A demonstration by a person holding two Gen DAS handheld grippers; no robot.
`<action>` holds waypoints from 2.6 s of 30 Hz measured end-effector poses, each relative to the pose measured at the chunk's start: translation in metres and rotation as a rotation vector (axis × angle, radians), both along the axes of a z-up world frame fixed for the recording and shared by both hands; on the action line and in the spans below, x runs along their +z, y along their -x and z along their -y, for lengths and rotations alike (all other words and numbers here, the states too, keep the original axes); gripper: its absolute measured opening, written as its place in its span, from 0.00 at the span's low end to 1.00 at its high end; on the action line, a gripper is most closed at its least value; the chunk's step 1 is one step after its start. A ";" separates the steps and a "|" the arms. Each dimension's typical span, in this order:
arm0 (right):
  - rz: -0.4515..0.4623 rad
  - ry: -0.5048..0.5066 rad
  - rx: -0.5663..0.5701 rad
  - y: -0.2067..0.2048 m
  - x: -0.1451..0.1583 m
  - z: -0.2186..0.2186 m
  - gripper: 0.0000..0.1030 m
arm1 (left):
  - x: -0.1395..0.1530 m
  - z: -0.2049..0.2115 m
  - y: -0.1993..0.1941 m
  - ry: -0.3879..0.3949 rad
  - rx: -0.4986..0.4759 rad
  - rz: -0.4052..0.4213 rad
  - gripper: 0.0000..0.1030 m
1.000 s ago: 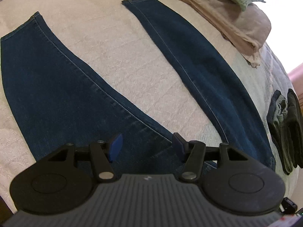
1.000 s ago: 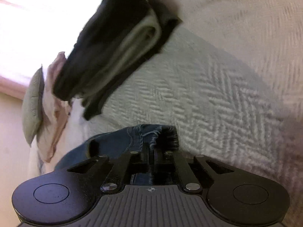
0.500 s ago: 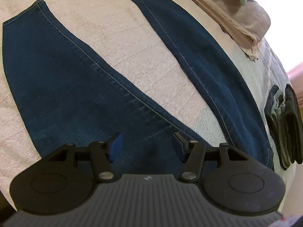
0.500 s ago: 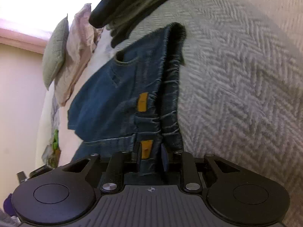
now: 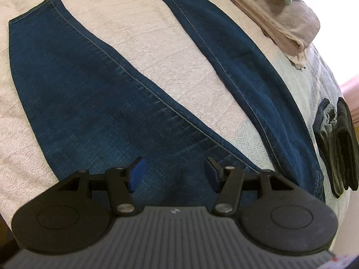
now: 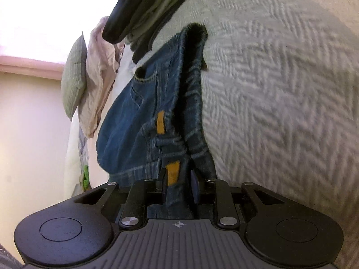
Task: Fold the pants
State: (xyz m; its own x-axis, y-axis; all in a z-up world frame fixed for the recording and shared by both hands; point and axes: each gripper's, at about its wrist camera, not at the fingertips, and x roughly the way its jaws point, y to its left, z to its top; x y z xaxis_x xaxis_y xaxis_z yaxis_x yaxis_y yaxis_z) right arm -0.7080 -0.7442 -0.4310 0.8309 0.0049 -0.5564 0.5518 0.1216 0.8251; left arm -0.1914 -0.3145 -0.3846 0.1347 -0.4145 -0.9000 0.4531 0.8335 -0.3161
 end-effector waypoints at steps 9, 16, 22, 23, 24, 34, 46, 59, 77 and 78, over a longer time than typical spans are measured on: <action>0.030 -0.002 -0.051 -0.019 -0.001 0.007 0.06 | -0.005 -0.005 0.005 -0.004 0.000 -0.015 0.52; -0.190 0.293 -0.091 -0.028 0.074 -0.022 0.00 | 0.001 -0.002 0.007 -0.011 -0.033 0.024 0.52; -0.450 0.268 -0.188 -0.014 0.055 -0.010 0.00 | -0.008 -0.002 0.015 -0.045 -0.056 0.029 0.52; -0.477 0.344 -0.151 -0.023 0.068 -0.012 0.00 | -0.007 -0.003 0.018 -0.045 -0.071 0.042 0.52; -0.510 0.418 -0.111 -0.033 0.081 -0.015 0.00 | -0.006 -0.003 0.021 -0.051 -0.080 0.054 0.52; -0.661 0.897 0.533 -0.153 0.073 -0.120 0.42 | -0.007 0.006 0.047 -0.117 -0.244 0.176 0.53; -0.770 0.782 0.332 -0.066 0.105 -0.185 0.49 | -0.019 -0.045 0.036 -0.237 -0.394 0.290 0.54; -0.840 0.598 0.151 -0.071 0.179 -0.296 0.50 | 0.090 -0.131 0.008 -0.222 -0.525 0.329 0.63; -0.617 0.564 0.150 -0.096 0.327 -0.400 0.52 | 0.240 -0.212 0.040 -0.078 -0.623 0.347 0.72; -0.610 0.571 0.152 -0.095 0.331 -0.401 0.52 | 0.244 -0.214 0.043 -0.075 -0.623 0.353 0.72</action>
